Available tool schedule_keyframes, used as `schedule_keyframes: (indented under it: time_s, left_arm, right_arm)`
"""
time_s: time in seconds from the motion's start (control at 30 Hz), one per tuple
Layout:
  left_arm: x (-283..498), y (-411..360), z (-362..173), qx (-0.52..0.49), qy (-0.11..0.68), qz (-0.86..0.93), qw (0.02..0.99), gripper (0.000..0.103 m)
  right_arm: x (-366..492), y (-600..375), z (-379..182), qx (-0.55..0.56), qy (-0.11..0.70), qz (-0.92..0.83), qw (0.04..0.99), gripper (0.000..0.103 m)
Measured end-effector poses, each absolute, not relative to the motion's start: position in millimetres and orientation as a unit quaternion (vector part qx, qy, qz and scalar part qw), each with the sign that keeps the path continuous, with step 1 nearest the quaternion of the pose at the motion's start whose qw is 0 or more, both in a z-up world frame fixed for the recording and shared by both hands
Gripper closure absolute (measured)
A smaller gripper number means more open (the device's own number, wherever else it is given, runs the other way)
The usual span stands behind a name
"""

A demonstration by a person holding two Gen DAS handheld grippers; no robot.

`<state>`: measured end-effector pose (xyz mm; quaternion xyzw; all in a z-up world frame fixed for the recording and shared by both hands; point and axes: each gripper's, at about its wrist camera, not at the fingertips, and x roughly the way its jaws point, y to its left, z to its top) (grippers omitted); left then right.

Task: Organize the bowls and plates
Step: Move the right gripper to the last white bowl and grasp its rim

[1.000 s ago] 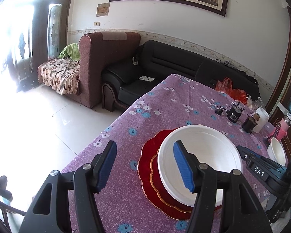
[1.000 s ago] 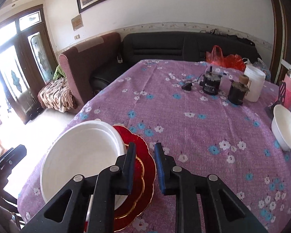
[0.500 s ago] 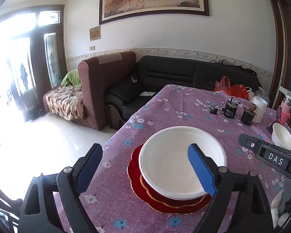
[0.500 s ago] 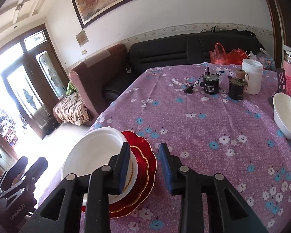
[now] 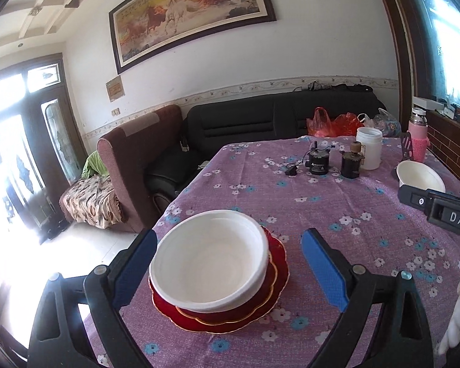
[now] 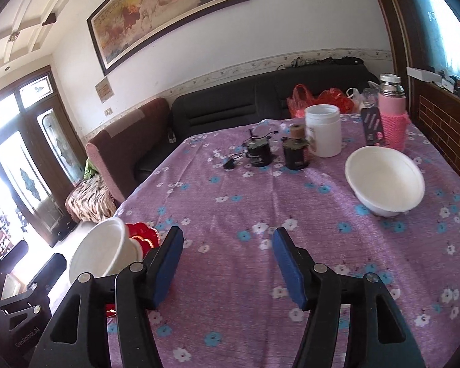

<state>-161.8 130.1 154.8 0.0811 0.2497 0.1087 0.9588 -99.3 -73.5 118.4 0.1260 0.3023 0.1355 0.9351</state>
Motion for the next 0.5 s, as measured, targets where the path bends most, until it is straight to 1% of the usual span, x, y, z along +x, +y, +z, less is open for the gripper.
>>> schedule_keyframes:
  time_s: [0.27, 0.5]
  left_arm:
    - [-143.9, 74.8, 154.3, 0.121, 0.251, 0.08, 0.957, 0.008]
    - [-122.8, 33.4, 147.1, 0.149, 0.259, 0.055, 0.953, 0.008]
  right_arm:
    - [-97.1, -174.8, 115.0, 0.163, 0.293, 0.06, 0.94, 0.036]
    - [-85.4, -236.0, 116.5, 0.183, 0.285, 0.012, 0.941, 0.036]
